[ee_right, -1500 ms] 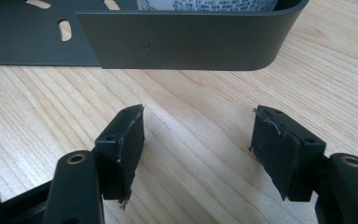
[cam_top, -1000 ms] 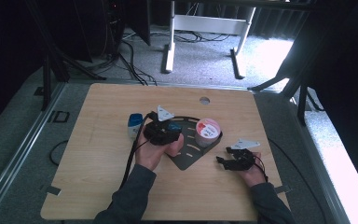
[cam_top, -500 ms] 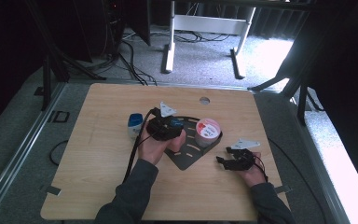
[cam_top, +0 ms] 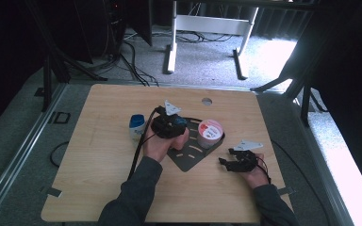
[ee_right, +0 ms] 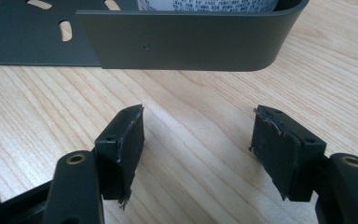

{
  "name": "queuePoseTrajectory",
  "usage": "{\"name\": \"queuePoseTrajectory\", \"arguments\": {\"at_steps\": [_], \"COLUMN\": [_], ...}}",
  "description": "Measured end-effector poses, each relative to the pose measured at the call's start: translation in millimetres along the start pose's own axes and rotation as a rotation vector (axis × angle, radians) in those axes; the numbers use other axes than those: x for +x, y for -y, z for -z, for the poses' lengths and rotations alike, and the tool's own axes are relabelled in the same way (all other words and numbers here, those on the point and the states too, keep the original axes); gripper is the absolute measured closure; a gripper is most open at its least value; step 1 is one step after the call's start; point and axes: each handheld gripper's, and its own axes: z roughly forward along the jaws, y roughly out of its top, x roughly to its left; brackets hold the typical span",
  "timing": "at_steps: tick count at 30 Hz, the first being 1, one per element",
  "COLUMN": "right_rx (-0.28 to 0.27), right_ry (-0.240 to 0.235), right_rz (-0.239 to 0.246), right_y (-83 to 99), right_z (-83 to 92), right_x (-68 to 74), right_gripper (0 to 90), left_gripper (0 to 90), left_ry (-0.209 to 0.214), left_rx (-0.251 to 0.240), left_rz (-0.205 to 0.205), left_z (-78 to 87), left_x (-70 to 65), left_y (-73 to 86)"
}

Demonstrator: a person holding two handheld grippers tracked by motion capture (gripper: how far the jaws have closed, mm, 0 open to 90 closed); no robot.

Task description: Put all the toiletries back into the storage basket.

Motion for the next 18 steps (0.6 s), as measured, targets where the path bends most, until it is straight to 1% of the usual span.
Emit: {"name": "queuePoseTrajectory", "arguments": {"at_steps": [3, 8, 10, 12, 17, 18], "right_rx": [-0.001, -0.001, -0.001, -0.001, -0.002, -0.002], "right_ry": [-0.001, 0.0, 0.0, -0.001, -0.001, -0.001], "right_rz": [0.002, 0.003, 0.003, 0.002, 0.002, 0.002], "right_y": [0.2, 0.2, 0.2, 0.2, 0.3, 0.3], "right_z": [0.0, 0.0, 0.0, 0.1, 0.0, 0.0], "right_x": [-0.2, -0.2, -0.2, -0.1, -0.1, -0.1], "right_gripper": [33.9, 33.9, 33.9, 33.9, 33.9, 33.9], "left_gripper": [53.0, 53.0, 53.1, 53.0, 53.0, 53.1], "left_ry": [0.005, -0.001, -0.001, -0.006, -0.019, -0.02], "left_rx": [-0.002, -0.01, -0.016, -0.014, -0.009, -0.011], "left_rz": [-0.003, -0.026, -0.023, -0.021, -0.044, -0.04], "left_z": [-3.1, -8.0, -10.7, -13.3, -19.4, -20.9], "left_x": [0.3, 0.3, 1.5, 2.3, 1.3, 1.0], "left_y": [-1.3, -3.3, -3.8, -4.2, -6.1, -6.6]}}
